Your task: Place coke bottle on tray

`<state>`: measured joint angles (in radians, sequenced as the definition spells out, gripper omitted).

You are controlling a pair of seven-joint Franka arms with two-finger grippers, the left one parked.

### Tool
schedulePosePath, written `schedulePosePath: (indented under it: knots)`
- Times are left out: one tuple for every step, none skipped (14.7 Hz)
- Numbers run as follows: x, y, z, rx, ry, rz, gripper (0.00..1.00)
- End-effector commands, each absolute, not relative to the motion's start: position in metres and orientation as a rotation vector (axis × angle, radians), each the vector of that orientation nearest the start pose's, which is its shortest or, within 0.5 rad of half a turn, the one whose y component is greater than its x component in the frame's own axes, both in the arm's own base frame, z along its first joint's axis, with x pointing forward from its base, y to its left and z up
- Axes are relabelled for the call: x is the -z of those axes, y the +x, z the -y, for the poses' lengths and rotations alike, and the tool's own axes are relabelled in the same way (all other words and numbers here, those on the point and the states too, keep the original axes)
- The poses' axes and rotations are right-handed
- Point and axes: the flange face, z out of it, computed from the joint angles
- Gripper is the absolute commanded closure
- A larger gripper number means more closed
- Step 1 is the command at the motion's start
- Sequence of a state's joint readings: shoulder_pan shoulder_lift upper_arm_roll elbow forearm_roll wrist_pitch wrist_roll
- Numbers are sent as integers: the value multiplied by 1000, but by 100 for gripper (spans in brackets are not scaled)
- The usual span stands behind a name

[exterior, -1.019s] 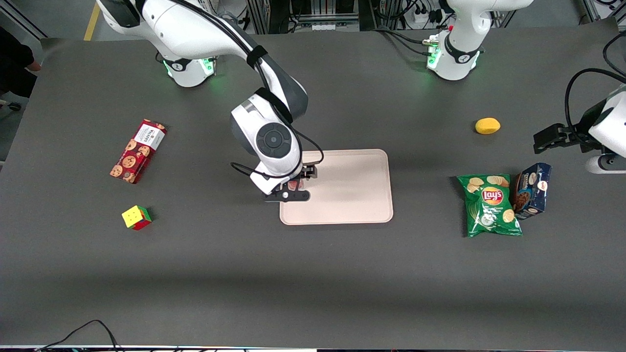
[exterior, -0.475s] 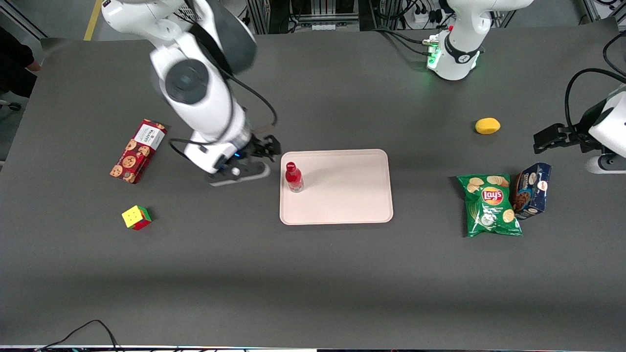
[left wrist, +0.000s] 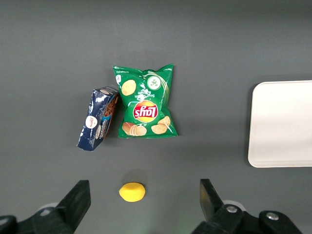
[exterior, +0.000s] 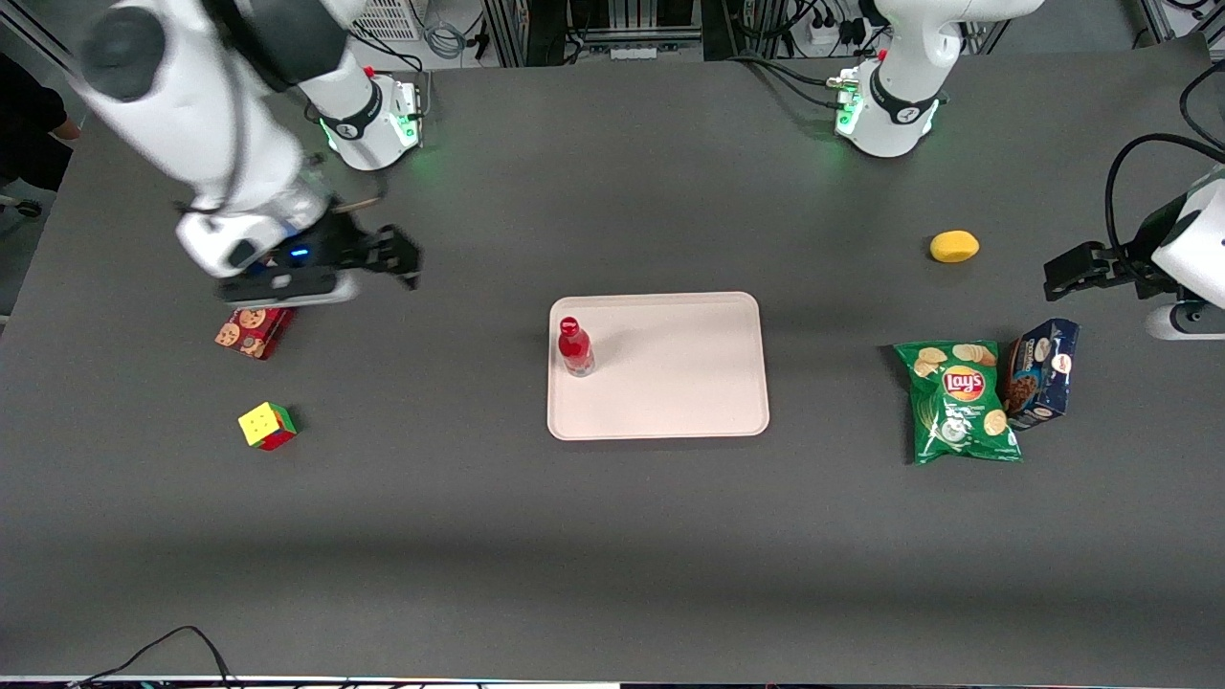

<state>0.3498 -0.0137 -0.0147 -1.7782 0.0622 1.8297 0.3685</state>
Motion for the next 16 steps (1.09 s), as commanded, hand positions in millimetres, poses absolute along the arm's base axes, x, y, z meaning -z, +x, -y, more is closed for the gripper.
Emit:
schedulePosePath:
  knots:
    - [-579, 547, -104, 85, -3063, -196, 0]
    - [-584, 547, -91, 106, -3083, -221, 0]
    - [-583, 550, -74, 121, -3122, -251, 0]
    - [-585, 553, -57, 141, -3147, -287, 0]
    - [-587, 555, -39, 147, -3150, -336, 0]
    - [-589, 556, -24, 157, -3146, -377, 0]
    - [-593, 556, -14, 169, -3143, -404, 0]
    - [-599, 557, -1, 187, -3136, -442, 0]
    - [-601, 557, 9, 191, -3131, -469, 0]
    - [-604, 557, 15, 200, -3128, -486, 0]
    - [-604, 558, 26, 203, -3123, -520, 0]
    - [-605, 558, 34, 204, -3119, -544, 0]
    - [-605, 558, 40, 204, -3116, -561, 0]
    - [-605, 558, 42, 202, -3116, -566, 0]
    - [-605, 558, 45, 201, -3115, -569, 0]
    - [-604, 558, 47, 199, -3114, -573, 0]
